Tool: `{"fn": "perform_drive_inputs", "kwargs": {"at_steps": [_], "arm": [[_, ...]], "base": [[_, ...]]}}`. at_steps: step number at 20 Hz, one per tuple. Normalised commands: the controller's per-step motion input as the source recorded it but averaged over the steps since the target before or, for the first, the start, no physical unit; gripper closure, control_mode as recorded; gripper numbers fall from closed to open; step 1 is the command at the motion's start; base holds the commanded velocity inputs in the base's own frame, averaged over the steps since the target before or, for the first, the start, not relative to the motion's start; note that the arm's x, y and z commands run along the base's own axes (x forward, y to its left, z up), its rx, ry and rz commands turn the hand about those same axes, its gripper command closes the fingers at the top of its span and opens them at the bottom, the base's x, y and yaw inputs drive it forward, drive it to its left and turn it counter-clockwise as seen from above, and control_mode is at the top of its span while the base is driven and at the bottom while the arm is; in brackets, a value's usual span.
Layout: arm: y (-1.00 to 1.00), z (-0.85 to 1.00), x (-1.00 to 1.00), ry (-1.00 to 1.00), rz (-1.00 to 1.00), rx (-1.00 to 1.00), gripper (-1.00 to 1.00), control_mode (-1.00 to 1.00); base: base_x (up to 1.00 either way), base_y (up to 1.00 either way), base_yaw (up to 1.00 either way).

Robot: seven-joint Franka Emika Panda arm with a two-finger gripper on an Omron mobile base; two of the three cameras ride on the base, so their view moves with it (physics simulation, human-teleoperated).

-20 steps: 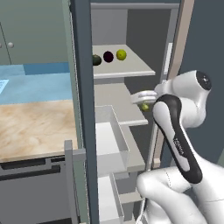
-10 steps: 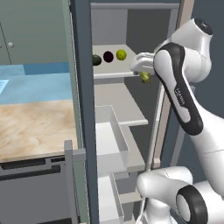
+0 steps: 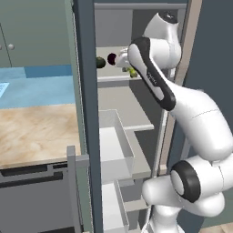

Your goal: Take the broccoli and eggplant from the second highest rack and move them to the highest rack where the squash and pear are located, to maximize freezer space. Close the freezer door after rearranging.

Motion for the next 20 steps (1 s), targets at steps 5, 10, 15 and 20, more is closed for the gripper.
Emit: {"fn": "perform_drive_inputs", "kwargs": {"at_steps": [5,10,15,20], "arm": [[0.07,-0.37,0.99,0.0,-0.08,-0.04,1.0,-1.0],[0.0,-0.07,0.92,0.0,-0.05,0.0,1.0,-1.0],[0.01,-0.01,0.84,0.04,-0.01,0.0,1.0,-1.0],[0.02,0.0,0.69,0.01,0.0,0.0,-1.0,-1.0]], "base": [[0.0,0.0,0.0],[0.0,0.0,0.0],[0.0,0.0,0.0],[0.0,0.0,0.0]]}}
